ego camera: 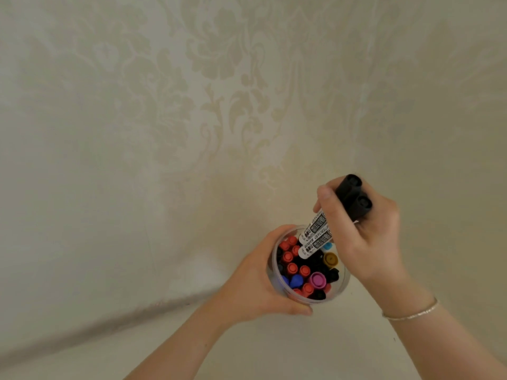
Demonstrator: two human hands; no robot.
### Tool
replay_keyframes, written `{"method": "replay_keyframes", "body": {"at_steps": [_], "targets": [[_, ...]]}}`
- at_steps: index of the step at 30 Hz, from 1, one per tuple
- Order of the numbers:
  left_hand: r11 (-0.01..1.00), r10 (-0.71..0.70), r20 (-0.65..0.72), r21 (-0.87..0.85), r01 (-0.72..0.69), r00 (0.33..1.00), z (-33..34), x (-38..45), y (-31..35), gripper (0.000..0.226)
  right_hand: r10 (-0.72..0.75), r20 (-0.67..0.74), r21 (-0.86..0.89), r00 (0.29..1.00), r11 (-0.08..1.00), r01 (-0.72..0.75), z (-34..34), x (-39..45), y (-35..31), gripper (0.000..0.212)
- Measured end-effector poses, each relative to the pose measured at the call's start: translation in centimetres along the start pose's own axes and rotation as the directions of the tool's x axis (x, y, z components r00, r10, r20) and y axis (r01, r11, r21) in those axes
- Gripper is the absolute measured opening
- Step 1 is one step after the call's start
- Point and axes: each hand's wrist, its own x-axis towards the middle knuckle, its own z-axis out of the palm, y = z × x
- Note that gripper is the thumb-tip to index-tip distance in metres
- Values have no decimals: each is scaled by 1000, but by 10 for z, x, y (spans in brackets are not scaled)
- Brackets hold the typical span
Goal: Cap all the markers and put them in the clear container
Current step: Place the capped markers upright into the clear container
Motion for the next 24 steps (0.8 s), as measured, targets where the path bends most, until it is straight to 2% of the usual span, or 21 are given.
{"method": "replay_keyframes", "body": {"at_steps": [6,11,17,21,24], "targets": [[997,43,-92,71,-36,995,23,-16,0,110,-30,-22,-75,999,997,28,-15,-21,-10,29],[989,64,-123,139,-46,990,37,-34,0,110,-32,61,-159,998,986,41,-35,-38,-27,23],[983,120,-165,155,-94,979,45,-46,2,108,134,170,-194,976,976,-101,-61,-61,-44,11],[984,127,-130,141,-108,983,44,-49,6,107,129,285,-202,950,977,-73,-68,-74,-48,11],[991,73,-82,117,-63,994,42,-48,7,112,82,264,-237,961,971,-18,-70,-80,-47,14]]}}
